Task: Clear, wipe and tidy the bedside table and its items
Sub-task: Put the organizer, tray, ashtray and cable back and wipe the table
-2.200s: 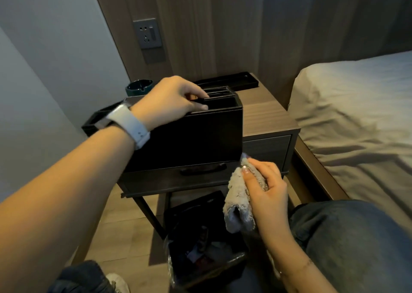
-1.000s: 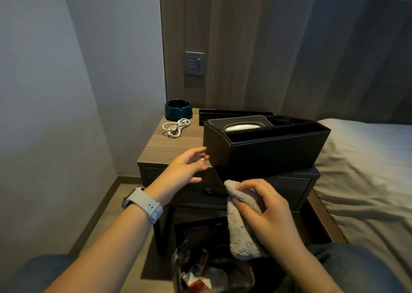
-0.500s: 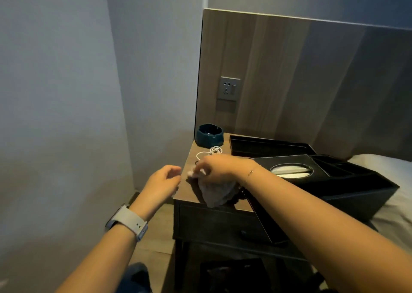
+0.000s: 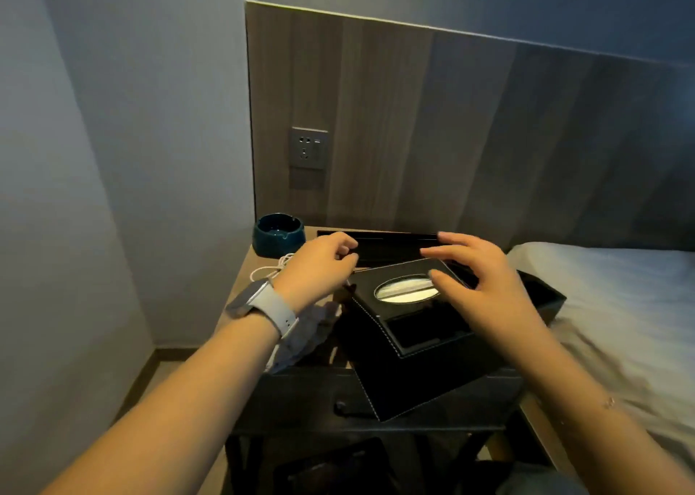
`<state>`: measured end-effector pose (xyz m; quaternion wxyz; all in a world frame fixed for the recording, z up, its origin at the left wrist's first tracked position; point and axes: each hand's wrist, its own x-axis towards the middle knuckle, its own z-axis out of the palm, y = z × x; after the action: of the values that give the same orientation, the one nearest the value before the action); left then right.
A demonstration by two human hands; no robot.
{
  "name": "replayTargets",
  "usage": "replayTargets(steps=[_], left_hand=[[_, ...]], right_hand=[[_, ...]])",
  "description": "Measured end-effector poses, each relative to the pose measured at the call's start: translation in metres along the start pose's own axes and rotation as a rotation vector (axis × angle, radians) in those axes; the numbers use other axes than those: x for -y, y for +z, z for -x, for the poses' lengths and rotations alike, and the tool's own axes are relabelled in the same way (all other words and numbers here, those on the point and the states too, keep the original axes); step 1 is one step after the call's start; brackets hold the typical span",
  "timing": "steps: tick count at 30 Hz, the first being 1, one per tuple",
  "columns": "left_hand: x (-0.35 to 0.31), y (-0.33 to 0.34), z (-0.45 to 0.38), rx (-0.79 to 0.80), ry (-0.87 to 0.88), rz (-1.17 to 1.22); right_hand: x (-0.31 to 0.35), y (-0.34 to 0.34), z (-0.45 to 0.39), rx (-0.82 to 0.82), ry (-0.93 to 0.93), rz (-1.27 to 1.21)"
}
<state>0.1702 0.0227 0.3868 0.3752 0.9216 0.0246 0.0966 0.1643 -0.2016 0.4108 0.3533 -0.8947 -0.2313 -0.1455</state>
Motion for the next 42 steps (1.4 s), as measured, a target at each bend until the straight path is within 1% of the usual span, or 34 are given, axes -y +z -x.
replayTargets(steps=[1,2,3,4,5,7,9,11,13,15,16,18,20,21,22,23,24,25,26,27,28,29,30,33,35,39,41,42], left_hand=[[-0.007,0.007,-0.011,0.08,-0.019,-0.062],[-0.012,0.014,-0.02,0.162,-0.035,-0.117],[-0.015,0.022,-0.026,0.236,-0.047,-0.163],[-0.017,0.029,-0.03,0.288,-0.051,-0.205],[-0.018,0.035,-0.033,0.318,-0.055,-0.24],[-0.019,0.042,-0.037,0.318,-0.078,-0.286],[-0.022,0.046,-0.039,0.305,-0.109,-0.329],[-0.031,0.052,-0.036,0.307,-0.127,-0.38],[-0.044,0.062,-0.032,0.306,-0.129,-0.462],[-0.054,0.074,-0.03,0.29,-0.117,-0.522],[-0.056,0.08,-0.033,0.285,-0.123,-0.51],[-0.061,0.088,-0.034,0.295,-0.138,-0.457],[-0.062,0.09,-0.036,0.341,-0.138,-0.397],[-0.061,0.088,-0.037,0.376,-0.152,-0.332],[-0.06,0.085,-0.037,0.424,-0.189,-0.212],[-0.058,0.08,-0.037,0.463,-0.237,-0.071],[-0.054,0.076,-0.04,0.464,-0.256,0.026],[-0.048,0.072,-0.046,0.423,-0.237,0.051],[-0.039,0.069,-0.056,0.341,-0.186,-0.01],[-0.03,0.068,-0.069,0.245,-0.116,-0.138],[-0.023,0.069,-0.081,0.166,-0.052,-0.281],[-0.017,0.072,-0.094,0.126,-0.015,-0.389],[-0.012,0.078,-0.105,0.122,0.006,-0.456],[0.002,0.101,-0.133,0.194,0.033,-0.615],[0.011,0.114,-0.143,0.209,0.021,-0.66],[0.022,0.121,-0.147,0.067,0.056,-0.614],[0.025,0.12,-0.144,0.034,0.068,-0.595],[0.027,0.12,-0.143,0.033,0.062,-0.582]], right_hand=[[-0.012,0.0,0.012,-0.139,0.099,-0.002],[-0.023,0.002,0.023,-0.224,0.213,-0.033],[-0.031,0.005,0.032,-0.249,0.316,-0.104],[-0.037,0.01,0.037,-0.228,0.384,-0.191],[-0.041,0.015,0.041,-0.187,0.409,-0.252],[-0.049,0.023,0.04,-0.129,0.366,-0.295],[-0.058,0.023,0.033,-0.12,0.334,-0.347],[-0.068,0.019,0.024,-0.117,0.344,-0.366],[-0.084,0.011,0.013,-0.134,0.338,-0.339],[-0.104,-0.002,-0.002,-0.108,0.318,-0.25],[-0.115,-0.009,-0.01,-0.066,0.313,-0.186],[-0.133,-0.025,-0.027,0.069,0.338,-0.073],[-0.142,-0.038,-0.041,0.197,0.374,0.024],[-0.142,-0.041,-0.046,0.234,0.386,0.054],[-0.141,-0.043,-0.049,0.262,0.384,0.068],[-0.14,-0.043,-0.053,0.254,0.402,0.046],[-0.136,-0.042,-0.054,0.222,0.428,0.03],[-0.135,-0.038,-0.055,0.178,0.455,0.012],[-0.133,-0.035,-0.054,0.108,0.475,-0.001],[-0.132,-0.032,-0.054,0.049,0.482,0.009],[-0.133,-0.031,-0.052,0.027,0.475,0.001],[-0.133,-0.031,-0.051,0.035,0.486,-0.055],[-0.13,-0.032,-0.049,0.081,0.464,-0.059],[-0.133,-0.035,-0.042,0.103,0.383,-0.011],[-0.137,-0.034,-0.042,0.102,0.365,-0.018],[-0.143,-0.032,-0.044,0.072,0.359,-0.053],[-0.142,-0.029,-0.044,0.013,0.355,-0.113],[-0.142,-0.029,-0.043,-0.052,0.374,-0.19]])
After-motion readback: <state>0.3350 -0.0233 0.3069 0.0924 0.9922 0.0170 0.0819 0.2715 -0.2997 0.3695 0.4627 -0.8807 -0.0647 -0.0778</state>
